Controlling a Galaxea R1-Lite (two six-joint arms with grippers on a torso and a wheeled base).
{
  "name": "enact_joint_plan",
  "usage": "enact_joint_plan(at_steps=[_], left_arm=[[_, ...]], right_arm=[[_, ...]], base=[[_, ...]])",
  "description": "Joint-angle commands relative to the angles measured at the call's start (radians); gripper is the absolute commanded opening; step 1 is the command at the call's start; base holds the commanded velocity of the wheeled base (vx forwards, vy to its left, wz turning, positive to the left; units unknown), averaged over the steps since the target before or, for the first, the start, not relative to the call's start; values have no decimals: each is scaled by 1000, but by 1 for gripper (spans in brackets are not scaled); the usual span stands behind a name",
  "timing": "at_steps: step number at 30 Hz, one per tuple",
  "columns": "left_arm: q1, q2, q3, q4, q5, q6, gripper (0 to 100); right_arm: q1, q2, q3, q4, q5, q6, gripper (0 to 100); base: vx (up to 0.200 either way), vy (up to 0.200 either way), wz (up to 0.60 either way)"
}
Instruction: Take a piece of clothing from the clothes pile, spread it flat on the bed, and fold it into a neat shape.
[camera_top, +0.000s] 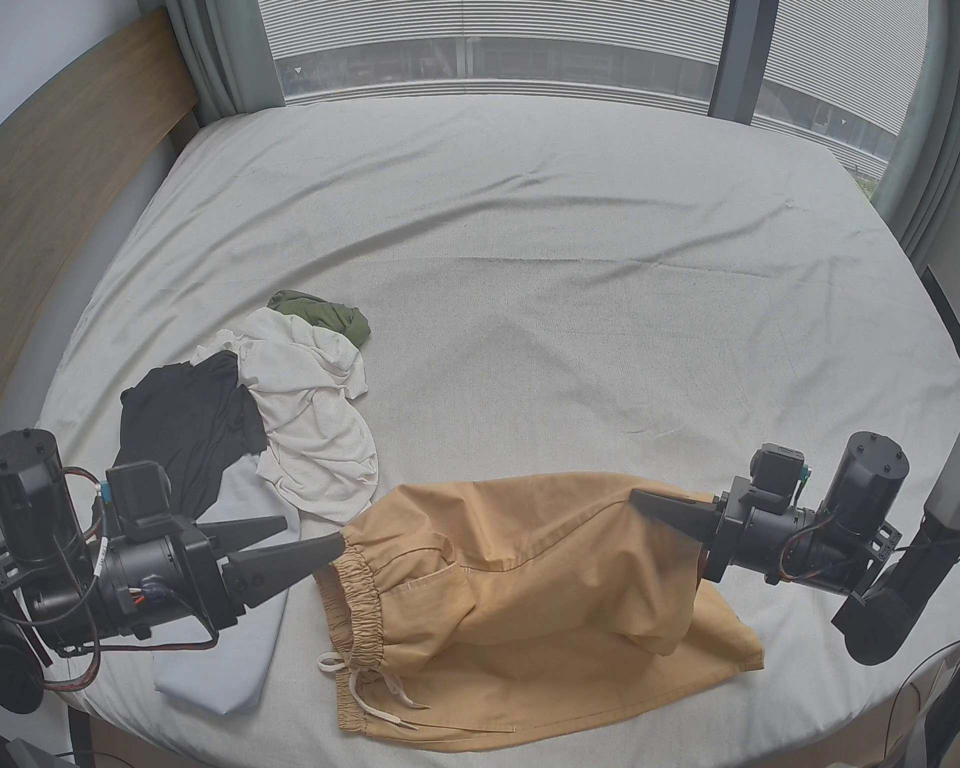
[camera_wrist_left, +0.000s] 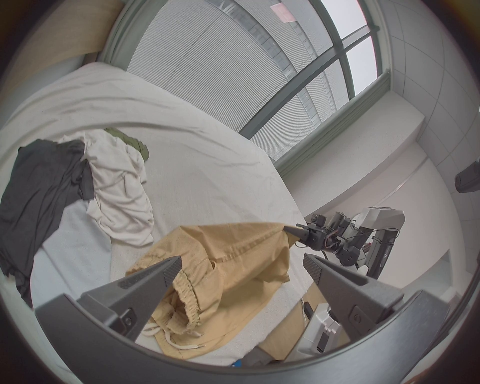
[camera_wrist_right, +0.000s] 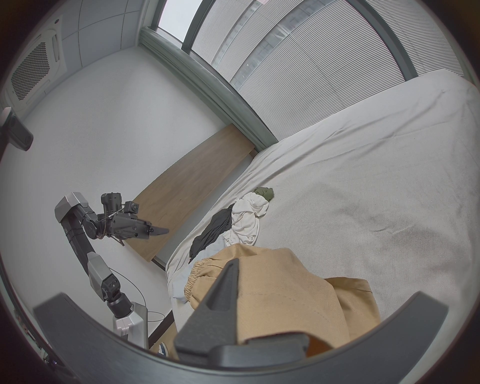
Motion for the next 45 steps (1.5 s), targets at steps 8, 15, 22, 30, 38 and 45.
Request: enact_joint_plan(at_steps=[8, 15, 22, 30, 38, 45], left_arm=[[-2, 4, 24, 2, -21, -38, 100], [-2, 5, 46, -1, -18, -57, 100], [-2, 21, 55, 2, -18, -53, 100], [-2, 91, 72, -10, -14, -41, 100], [-2, 127, 77, -7, -14, -46, 100], [-2, 183, 70, -12, -12, -46, 100]], right_arm=[[-15, 17, -7, 0, 2, 0, 0], [-15, 17, -7, 0, 1, 0, 0], [-15, 17, -6, 0, 1, 0, 0], [-17, 21, -7, 0, 1, 0, 0], [-22, 29, -10, 0, 2, -1, 0], [-20, 30, -9, 0, 2, -1, 0]], base=[[0, 0, 0], [0, 0, 0], [0, 0, 0], [0, 0, 0], [0, 0, 0], [0, 0, 0]])
